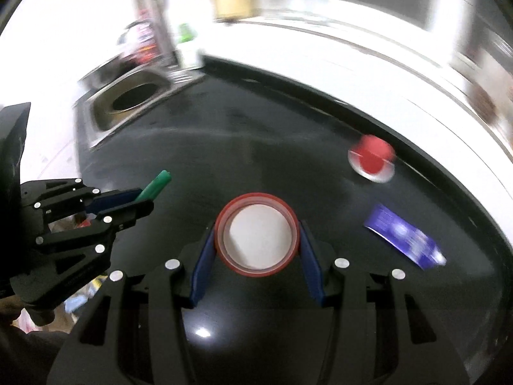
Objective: Collect trash
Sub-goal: 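Carry the marker and red lid over the black bin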
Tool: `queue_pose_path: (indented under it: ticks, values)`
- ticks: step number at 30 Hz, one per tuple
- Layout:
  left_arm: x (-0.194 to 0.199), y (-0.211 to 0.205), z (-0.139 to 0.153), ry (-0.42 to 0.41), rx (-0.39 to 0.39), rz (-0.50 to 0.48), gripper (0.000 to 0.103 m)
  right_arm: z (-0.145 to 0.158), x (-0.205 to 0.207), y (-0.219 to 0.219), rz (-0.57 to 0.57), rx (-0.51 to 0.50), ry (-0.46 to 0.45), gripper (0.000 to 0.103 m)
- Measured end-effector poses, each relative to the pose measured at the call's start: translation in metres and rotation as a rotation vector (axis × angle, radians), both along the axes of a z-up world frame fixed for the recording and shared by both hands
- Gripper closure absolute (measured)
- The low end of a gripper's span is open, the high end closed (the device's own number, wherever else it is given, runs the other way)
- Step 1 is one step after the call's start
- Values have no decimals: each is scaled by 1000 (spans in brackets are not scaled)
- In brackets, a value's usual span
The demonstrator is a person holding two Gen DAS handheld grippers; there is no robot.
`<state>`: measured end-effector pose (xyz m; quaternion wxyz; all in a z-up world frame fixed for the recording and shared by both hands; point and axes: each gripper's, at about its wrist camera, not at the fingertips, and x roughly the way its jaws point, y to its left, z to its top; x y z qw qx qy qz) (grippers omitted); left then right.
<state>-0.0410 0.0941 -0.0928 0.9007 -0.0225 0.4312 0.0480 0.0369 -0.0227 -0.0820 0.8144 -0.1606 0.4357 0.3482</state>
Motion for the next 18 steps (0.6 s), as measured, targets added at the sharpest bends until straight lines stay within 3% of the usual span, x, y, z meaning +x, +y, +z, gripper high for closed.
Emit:
queue_pose_path:
  ticks: [7,14,18]
  values:
    - [-78,95,-13,30,-3,300,90,-5,-44,130,317,5,39,54]
    - [-167,182,-42,70,-42,591,90,-22,-127,267,652,7,114,54]
    - [-220,220,-67,89,-81,732,90,-38,-169,327,784,-5,167,54]
